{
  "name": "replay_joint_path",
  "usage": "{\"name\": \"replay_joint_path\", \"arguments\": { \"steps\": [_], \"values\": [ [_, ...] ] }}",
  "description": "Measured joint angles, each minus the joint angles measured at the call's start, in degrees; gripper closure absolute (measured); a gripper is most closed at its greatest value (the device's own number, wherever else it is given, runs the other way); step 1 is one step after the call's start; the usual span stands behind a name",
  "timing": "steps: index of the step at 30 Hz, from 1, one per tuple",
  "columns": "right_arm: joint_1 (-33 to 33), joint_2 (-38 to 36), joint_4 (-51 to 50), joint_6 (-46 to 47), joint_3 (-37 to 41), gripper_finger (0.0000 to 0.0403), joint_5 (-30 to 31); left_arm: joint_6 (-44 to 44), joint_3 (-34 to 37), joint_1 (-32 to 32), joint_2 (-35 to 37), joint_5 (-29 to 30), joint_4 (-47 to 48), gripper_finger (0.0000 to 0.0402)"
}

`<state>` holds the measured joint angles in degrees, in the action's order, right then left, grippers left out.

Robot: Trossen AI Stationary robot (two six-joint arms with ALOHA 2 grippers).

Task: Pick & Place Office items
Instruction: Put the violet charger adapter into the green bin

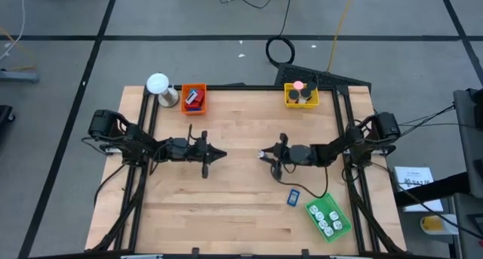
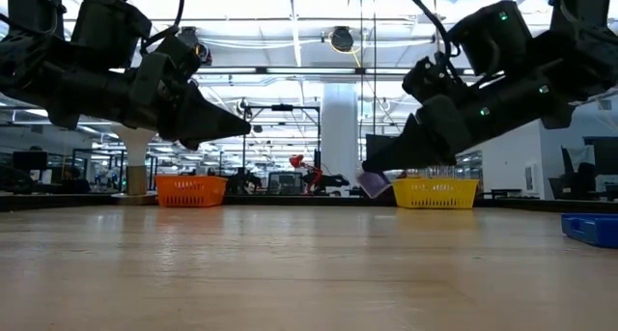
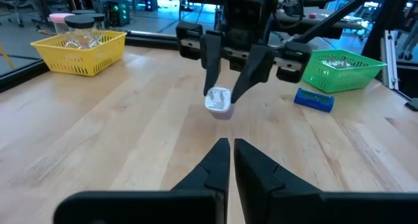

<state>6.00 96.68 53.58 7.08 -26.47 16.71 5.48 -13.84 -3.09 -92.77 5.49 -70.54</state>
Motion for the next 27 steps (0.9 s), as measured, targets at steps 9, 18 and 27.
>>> {"name": "replay_joint_path", "arguments": {
  "steps": [9,18,27],
  "values": [
    [0.0,3.0,5.2,-4.0,0.0,0.0278,-0.4,0.0,-0.1,0.0,0.0,0.0,0.0,0.0376],
    [0.0,9.7,13.3,-5.9,0.0,0.0278,-0.6,1.3,-0.1,0.0,0.0,0.0,0.0,0.0376],
    [0.0,12.2,15.3,-4.8,0.0,0.0262,-1.8,2.4,-0.1,0.0,0.0,0.0,0.0,0.0376]
  ]
}}
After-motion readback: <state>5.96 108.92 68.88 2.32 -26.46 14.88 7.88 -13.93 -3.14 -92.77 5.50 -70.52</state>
